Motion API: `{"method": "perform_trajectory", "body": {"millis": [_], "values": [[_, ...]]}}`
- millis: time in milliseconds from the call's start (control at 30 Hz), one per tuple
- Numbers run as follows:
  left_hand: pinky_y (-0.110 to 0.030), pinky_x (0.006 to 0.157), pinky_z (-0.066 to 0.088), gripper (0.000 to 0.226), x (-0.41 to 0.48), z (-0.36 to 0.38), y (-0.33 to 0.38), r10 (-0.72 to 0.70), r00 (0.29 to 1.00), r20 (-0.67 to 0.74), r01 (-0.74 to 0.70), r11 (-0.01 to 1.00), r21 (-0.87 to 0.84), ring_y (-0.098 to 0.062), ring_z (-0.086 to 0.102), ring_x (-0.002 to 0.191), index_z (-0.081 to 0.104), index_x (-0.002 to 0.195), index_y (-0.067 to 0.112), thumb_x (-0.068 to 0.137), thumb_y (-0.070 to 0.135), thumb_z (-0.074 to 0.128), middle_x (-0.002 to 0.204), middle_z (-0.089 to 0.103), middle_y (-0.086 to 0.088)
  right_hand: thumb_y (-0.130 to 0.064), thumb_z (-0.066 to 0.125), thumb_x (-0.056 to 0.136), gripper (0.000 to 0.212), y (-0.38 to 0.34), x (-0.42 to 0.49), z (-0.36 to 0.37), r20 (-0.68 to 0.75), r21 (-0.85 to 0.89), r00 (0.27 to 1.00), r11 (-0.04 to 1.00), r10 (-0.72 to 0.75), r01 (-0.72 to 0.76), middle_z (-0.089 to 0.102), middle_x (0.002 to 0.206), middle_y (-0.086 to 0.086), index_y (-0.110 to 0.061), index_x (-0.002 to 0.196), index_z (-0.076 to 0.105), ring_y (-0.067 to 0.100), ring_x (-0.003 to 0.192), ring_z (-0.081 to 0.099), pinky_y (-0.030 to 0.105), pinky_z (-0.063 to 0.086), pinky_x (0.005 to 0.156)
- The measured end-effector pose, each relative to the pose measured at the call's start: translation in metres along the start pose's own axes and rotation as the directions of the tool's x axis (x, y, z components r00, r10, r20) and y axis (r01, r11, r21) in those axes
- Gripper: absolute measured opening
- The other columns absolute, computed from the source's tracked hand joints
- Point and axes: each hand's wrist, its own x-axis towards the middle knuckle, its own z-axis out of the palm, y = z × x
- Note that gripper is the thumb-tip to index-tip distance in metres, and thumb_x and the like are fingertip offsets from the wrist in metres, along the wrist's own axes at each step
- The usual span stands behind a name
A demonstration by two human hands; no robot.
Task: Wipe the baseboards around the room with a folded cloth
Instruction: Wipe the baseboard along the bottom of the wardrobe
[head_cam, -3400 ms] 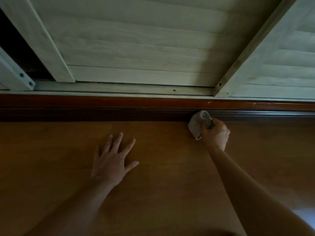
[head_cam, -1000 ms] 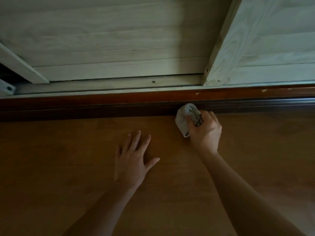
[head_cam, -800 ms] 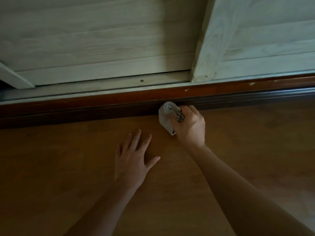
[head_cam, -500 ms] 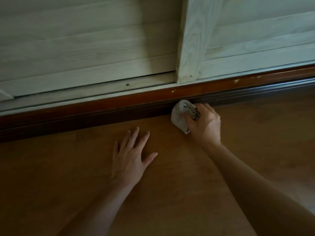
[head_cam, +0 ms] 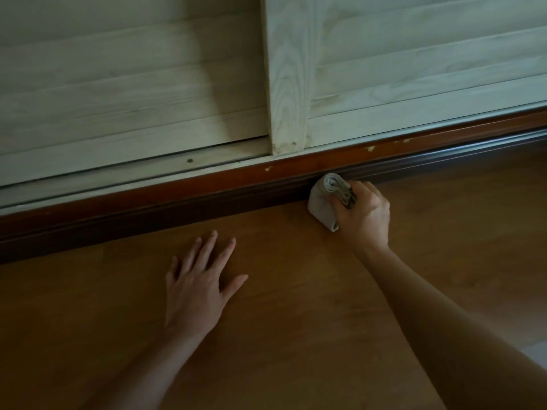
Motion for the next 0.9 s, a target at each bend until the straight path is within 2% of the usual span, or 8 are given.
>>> {"method": "perform_trajectory", "body": {"millis": [67, 133, 300, 467, 667, 733, 833, 900], "values": [[-0.057, 0.121, 0.018, 0.079, 0.001, 0.002, 0.003, -0.016, 1.000, -0.001, 0.016, 1.000, -0.001, -0.020, 0.008, 0.155, 0.013, 0.156, 0.049, 0.087, 0.086, 0.003, 0.168, 0.006, 0.010, -0.023, 0.072, 0.088, 0.014, -0.010, -0.004, 0.005, 0.036, 0.026, 0.999, 0.999, -0.027, 0.026, 0.063, 0.089, 0.005, -0.010, 0.091, 0.066, 0.022, 0.076, 0.061, 0.034, 0.048, 0.063], [-0.057, 0.120, 0.019, 0.079, 0.002, 0.003, 0.004, -0.023, 1.000, -0.004, 0.023, 1.000, 0.008, -0.020, 0.009, 0.155, 0.014, 0.156, 0.049, 0.087, 0.086, 0.003, 0.168, 0.007, 0.010, -0.024, 0.072, 0.087, 0.013, -0.018, -0.007, 0.012, 0.080, 0.057, 0.994, 0.996, -0.074, 0.069, 0.062, 0.088, 0.003, -0.011, 0.089, 0.066, 0.019, 0.075, 0.058, 0.030, 0.043, 0.060], [-0.056, 0.120, 0.020, 0.081, 0.001, 0.002, 0.004, -0.022, 1.000, -0.008, 0.022, 1.000, 0.000, -0.020, 0.010, 0.155, 0.016, 0.156, 0.048, 0.086, 0.087, 0.004, 0.168, 0.007, 0.011, -0.021, 0.071, 0.088, 0.013, 0.009, 0.005, -0.005, 0.030, 0.028, 1.000, 1.000, -0.002, 0.001, 0.064, 0.087, 0.006, -0.009, 0.089, 0.068, 0.022, 0.077, 0.060, 0.024, 0.034, 0.061], [-0.055, 0.121, 0.016, 0.078, 0.001, 0.003, 0.005, -0.019, 1.000, 0.001, 0.019, 1.000, 0.001, -0.019, 0.005, 0.155, 0.012, 0.156, 0.050, 0.086, 0.085, 0.006, 0.168, 0.002, 0.012, -0.020, 0.069, 0.088, 0.016, 0.040, 0.020, -0.029, -0.012, -0.026, 0.994, 0.994, 0.107, -0.107, 0.063, 0.087, 0.012, -0.005, 0.090, 0.068, 0.031, 0.080, 0.061, 0.034, 0.044, 0.067], [-0.055, 0.120, 0.016, 0.076, 0.001, 0.006, 0.009, -0.045, 0.999, -0.009, 0.045, 0.999, 0.021, -0.018, 0.004, 0.155, 0.009, 0.155, 0.052, 0.087, 0.084, 0.004, 0.168, 0.003, 0.012, -0.025, 0.068, 0.090, 0.022, 0.063, 0.029, -0.047, -0.087, -0.057, 0.959, 0.960, 0.269, -0.274, 0.065, 0.101, 0.016, -0.005, 0.100, 0.068, 0.036, 0.095, 0.061, 0.046, 0.052, 0.081], [-0.055, 0.120, 0.016, 0.076, 0.002, 0.007, 0.009, -0.054, 0.999, -0.009, 0.054, 0.998, 0.036, -0.018, 0.004, 0.155, 0.005, 0.155, 0.053, 0.086, 0.084, -0.001, 0.168, 0.002, 0.012, -0.022, 0.068, 0.091, 0.019, 0.058, 0.029, -0.045, -0.079, -0.053, 0.968, 0.968, 0.239, -0.244, 0.065, 0.097, 0.015, -0.004, 0.098, 0.069, 0.032, 0.089, 0.061, 0.042, 0.051, 0.075], [-0.056, 0.119, 0.018, 0.077, 0.002, 0.007, 0.009, -0.051, 0.998, -0.019, 0.052, 0.998, 0.029, -0.019, 0.006, 0.155, 0.005, 0.155, 0.053, 0.085, 0.085, -0.004, 0.168, 0.003, 0.012, -0.024, 0.069, 0.091, 0.019, 0.053, 0.027, -0.042, -0.028, -0.068, 0.980, 0.978, 0.197, -0.199, 0.065, 0.094, 0.013, -0.005, 0.095, 0.069, 0.021, 0.081, 0.055, 0.032, 0.040, 0.070], [-0.055, 0.119, 0.018, 0.077, 0.001, 0.007, 0.009, -0.052, 0.999, -0.018, 0.052, 0.998, 0.037, -0.019, 0.007, 0.155, 0.005, 0.154, 0.053, 0.085, 0.085, -0.005, 0.169, 0.005, 0.012, -0.027, 0.068, 0.091, 0.020, 0.057, 0.029, -0.044, -0.048, -0.052, 0.966, 0.966, 0.253, -0.255, 0.067, 0.095, 0.012, -0.008, 0.097, 0.070, 0.026, 0.086, 0.060, 0.030, 0.039, 0.072]]}}
